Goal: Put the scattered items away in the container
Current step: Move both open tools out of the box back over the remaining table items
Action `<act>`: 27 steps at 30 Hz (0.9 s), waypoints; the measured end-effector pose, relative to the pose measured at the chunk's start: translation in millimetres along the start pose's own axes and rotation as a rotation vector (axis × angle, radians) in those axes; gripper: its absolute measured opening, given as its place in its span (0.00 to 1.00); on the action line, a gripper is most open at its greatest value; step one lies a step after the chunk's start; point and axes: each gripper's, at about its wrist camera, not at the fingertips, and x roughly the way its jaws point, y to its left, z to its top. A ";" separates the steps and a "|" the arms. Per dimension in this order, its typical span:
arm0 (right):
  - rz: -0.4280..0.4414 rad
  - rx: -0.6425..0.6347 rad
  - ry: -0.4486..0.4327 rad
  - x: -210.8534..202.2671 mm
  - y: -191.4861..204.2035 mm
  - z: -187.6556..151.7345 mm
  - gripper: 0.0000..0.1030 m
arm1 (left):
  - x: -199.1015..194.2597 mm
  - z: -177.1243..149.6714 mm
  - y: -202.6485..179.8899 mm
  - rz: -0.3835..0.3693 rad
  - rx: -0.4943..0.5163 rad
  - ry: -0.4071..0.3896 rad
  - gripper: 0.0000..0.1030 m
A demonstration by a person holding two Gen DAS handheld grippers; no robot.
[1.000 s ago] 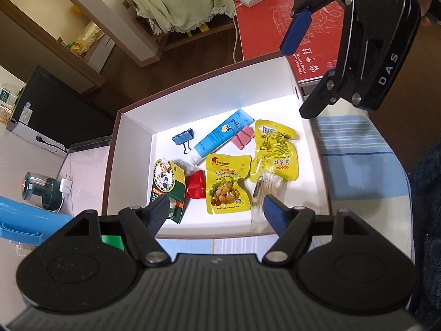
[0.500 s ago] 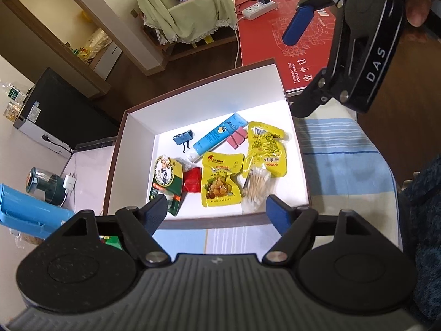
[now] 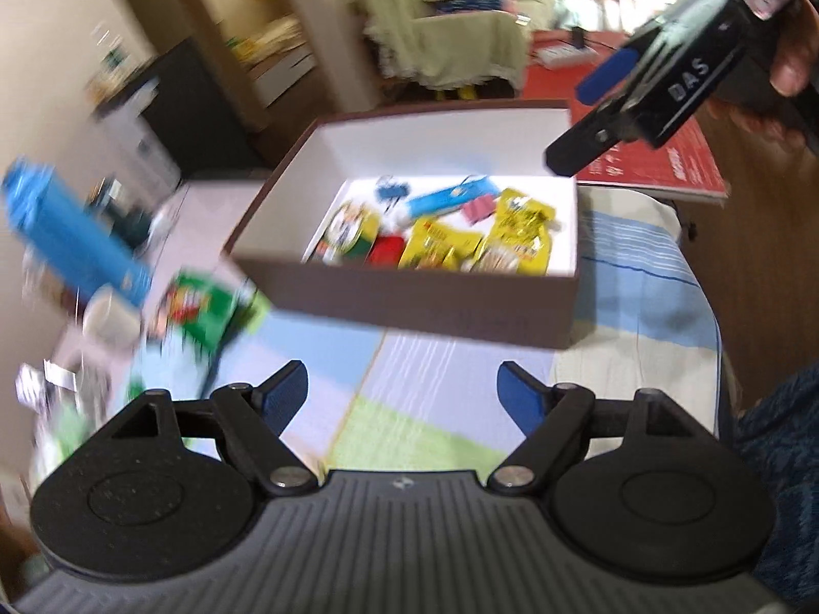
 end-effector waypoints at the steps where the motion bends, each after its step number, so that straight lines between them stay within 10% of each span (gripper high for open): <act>1: 0.007 -0.006 0.001 2.1 5.9 -0.7 1.00 | -3.1 -10.6 4.4 0.009 -0.038 0.006 0.76; 10: 0.067 -0.052 0.025 27.1 56.0 -4.3 1.00 | -27.3 -94.1 45.8 0.100 -0.309 0.092 0.76; 27: 0.133 -0.140 0.114 88.9 135.8 -13.6 1.00 | -27.6 -158.9 97.0 0.145 -0.436 0.121 0.76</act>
